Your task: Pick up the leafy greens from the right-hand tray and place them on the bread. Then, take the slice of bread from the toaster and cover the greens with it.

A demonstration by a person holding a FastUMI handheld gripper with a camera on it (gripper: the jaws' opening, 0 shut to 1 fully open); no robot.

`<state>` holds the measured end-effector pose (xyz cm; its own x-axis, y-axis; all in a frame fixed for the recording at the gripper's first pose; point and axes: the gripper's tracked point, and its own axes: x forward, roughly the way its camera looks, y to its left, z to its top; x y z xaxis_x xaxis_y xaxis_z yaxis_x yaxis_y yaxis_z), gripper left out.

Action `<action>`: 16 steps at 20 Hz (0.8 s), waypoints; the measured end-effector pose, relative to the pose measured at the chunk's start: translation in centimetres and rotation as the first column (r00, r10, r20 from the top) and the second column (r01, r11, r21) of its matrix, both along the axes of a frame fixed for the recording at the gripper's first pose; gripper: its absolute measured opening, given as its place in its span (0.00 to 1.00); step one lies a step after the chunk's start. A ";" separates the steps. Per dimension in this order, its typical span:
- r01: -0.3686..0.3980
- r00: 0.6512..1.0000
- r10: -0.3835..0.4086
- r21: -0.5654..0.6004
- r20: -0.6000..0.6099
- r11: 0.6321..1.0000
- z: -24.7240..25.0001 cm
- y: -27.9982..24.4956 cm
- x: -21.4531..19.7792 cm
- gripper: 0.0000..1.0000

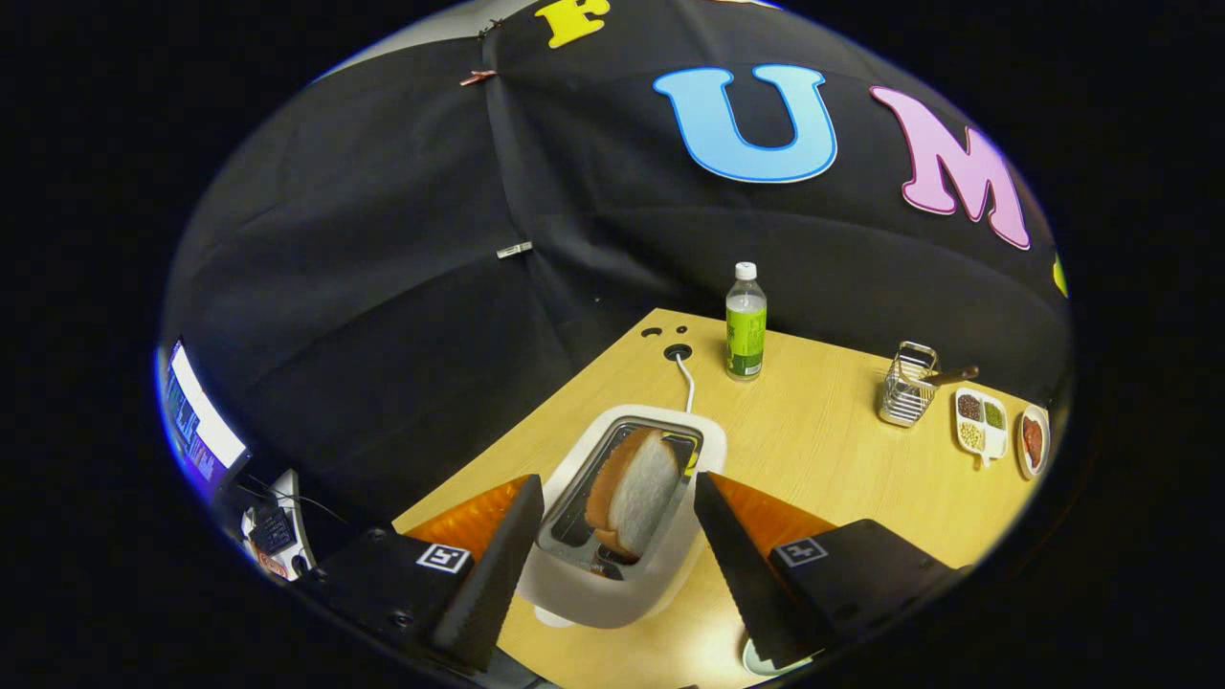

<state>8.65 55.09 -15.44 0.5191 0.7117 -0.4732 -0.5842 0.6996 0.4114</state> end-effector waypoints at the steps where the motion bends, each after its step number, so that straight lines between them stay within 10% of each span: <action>1: 0.010 1.000 -0.010 -0.006 -0.011 1.000 -0.8 0.6 0.0 0.98; 5: 0.055 0.996 -0.057 -0.038 -0.067 0.998 -3.1 1.8 0.7 0.94; 13: 0.127 0.981 -0.137 -0.072 -0.141 0.989 -4.9 1.1 2.0 0.24; 16: 0.147 0.979 -0.155 -0.072 -0.133 0.987 -4.3 0.5 2.2 0.16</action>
